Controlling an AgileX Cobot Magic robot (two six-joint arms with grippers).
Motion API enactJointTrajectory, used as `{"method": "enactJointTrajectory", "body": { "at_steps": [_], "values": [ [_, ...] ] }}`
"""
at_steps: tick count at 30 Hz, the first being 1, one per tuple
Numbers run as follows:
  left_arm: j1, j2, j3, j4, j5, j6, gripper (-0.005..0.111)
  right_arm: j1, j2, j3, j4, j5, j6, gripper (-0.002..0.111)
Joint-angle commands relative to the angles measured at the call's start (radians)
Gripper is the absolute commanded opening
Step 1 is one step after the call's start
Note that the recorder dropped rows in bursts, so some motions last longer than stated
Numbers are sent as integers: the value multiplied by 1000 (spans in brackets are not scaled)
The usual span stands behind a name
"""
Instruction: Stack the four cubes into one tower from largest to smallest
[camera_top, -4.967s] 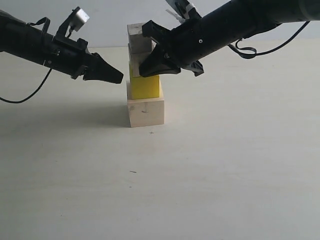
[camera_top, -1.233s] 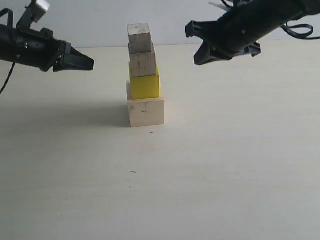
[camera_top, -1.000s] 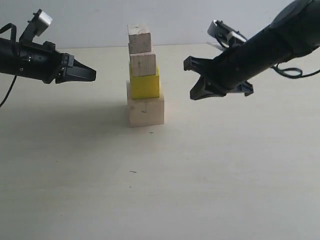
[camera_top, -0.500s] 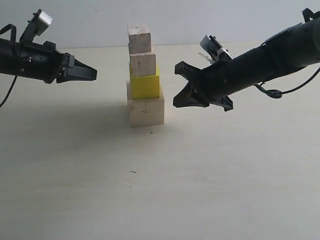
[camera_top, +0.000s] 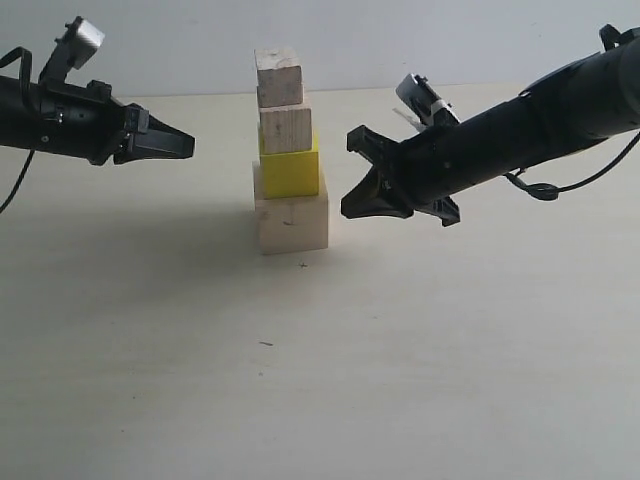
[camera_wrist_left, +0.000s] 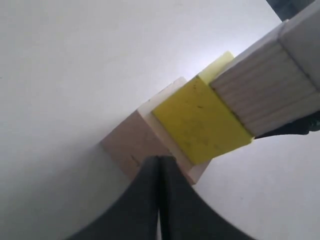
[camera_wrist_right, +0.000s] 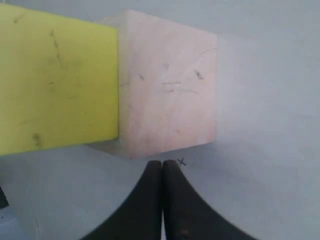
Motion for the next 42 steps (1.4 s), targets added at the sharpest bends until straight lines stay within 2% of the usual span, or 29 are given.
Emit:
{"method": "enactJointTrajectory", "body": {
  "at_steps": [1, 16, 28, 42],
  "values": [
    [-3, -5, 3, -23, 5, 9, 0, 37, -2, 3, 9, -9, -24, 0],
    [-3, -5, 3, -23, 11, 9, 0, 50, -2, 3, 0, -37, -19, 0],
    [-3, -5, 3, -23, 11, 12, 0, 47, -2, 3, -10, -129, -13, 0],
    [-3, -5, 3, -23, 7, 15, 0, 55, -2, 3, 43, -146, -42, 0]
  ]
}}
